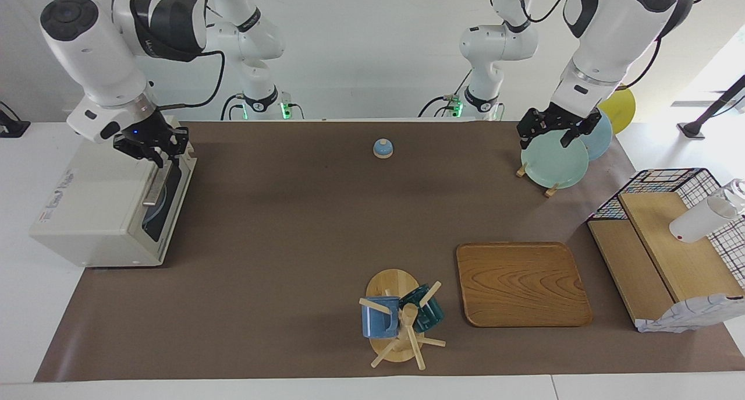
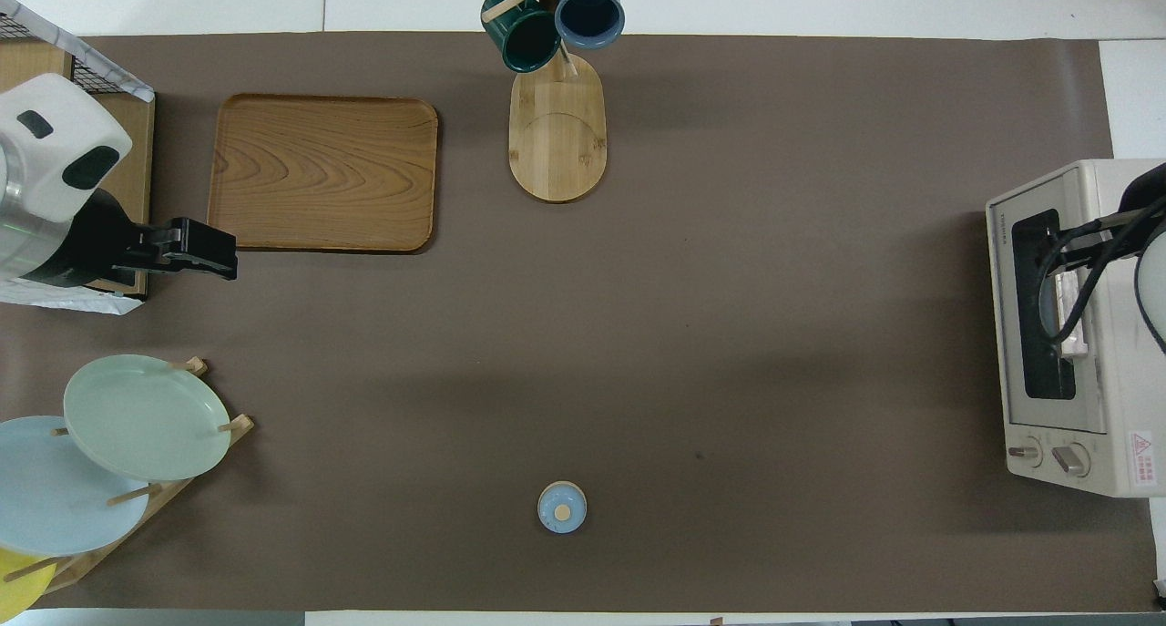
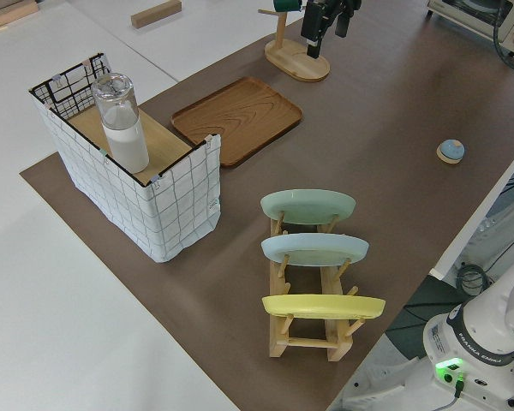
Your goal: Put eggplant into oven
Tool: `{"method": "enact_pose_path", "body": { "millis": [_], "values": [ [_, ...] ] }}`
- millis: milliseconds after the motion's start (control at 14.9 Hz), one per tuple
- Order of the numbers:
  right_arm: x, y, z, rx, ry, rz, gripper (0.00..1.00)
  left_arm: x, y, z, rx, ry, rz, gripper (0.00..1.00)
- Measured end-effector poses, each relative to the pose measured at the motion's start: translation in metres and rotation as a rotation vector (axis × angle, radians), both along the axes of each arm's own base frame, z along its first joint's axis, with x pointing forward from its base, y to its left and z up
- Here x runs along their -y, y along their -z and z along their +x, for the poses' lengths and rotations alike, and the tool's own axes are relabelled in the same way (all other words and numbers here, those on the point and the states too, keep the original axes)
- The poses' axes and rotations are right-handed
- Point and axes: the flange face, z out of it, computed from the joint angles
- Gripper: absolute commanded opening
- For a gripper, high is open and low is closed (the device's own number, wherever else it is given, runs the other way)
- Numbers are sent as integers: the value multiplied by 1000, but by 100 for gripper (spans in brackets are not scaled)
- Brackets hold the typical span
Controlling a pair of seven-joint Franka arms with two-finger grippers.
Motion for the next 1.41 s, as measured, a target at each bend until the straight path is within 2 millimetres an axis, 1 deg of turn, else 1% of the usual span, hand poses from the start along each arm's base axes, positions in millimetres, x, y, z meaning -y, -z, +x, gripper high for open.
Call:
{"method": "enact_pose_path", "body": {
  "millis": [134,403,538,941,1209,1411],
  "values": [
    [-10,-3,-2,-10,32,-5,100,0,0,0,0,0,0,100],
    [-42,-21,-10,22,6,-9,100,0,0,0,0,0,0,100],
    [-42,-25,-13,24,34,-12,100,0,0,0,0,0,0,100],
    [-37,-24,-14,19,77,-16,100,0,0,0,0,0,0,100],
    [-42,-23,-14,17,91,27,100,0,0,0,0,0,0,100],
    [-37,-25,-14,20,103,34,100,0,0,0,0,0,0,100]
  ]
}}
